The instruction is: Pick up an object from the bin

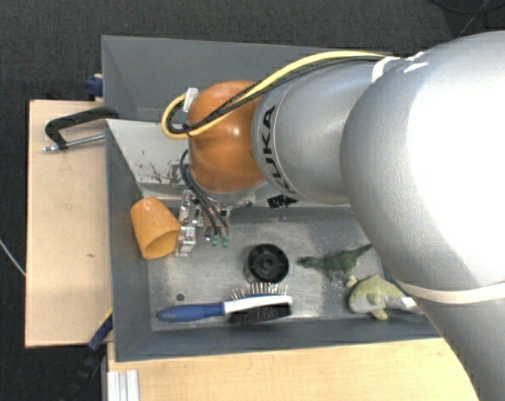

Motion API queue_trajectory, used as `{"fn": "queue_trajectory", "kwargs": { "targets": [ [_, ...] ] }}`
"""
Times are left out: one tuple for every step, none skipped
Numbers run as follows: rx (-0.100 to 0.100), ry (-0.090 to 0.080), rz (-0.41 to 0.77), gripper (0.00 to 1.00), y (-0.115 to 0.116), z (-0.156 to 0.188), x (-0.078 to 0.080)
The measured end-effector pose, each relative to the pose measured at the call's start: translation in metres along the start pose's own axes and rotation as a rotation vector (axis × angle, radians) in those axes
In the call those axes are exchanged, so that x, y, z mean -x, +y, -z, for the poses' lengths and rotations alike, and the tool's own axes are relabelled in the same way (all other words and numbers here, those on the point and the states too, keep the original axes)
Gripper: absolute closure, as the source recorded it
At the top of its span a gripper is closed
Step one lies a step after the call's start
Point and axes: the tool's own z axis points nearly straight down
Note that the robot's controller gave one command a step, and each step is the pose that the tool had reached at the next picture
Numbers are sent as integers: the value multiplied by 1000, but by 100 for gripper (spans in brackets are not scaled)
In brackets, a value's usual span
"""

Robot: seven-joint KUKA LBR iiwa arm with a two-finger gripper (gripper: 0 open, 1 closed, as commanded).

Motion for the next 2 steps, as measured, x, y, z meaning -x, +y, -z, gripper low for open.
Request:
{"fn": "queue_trajectory", "kwargs": {
  "targets": [
    [3,-1,4,100,11,35,9],
    [3,1,85,100,-2,74,-8]
  ]
}}
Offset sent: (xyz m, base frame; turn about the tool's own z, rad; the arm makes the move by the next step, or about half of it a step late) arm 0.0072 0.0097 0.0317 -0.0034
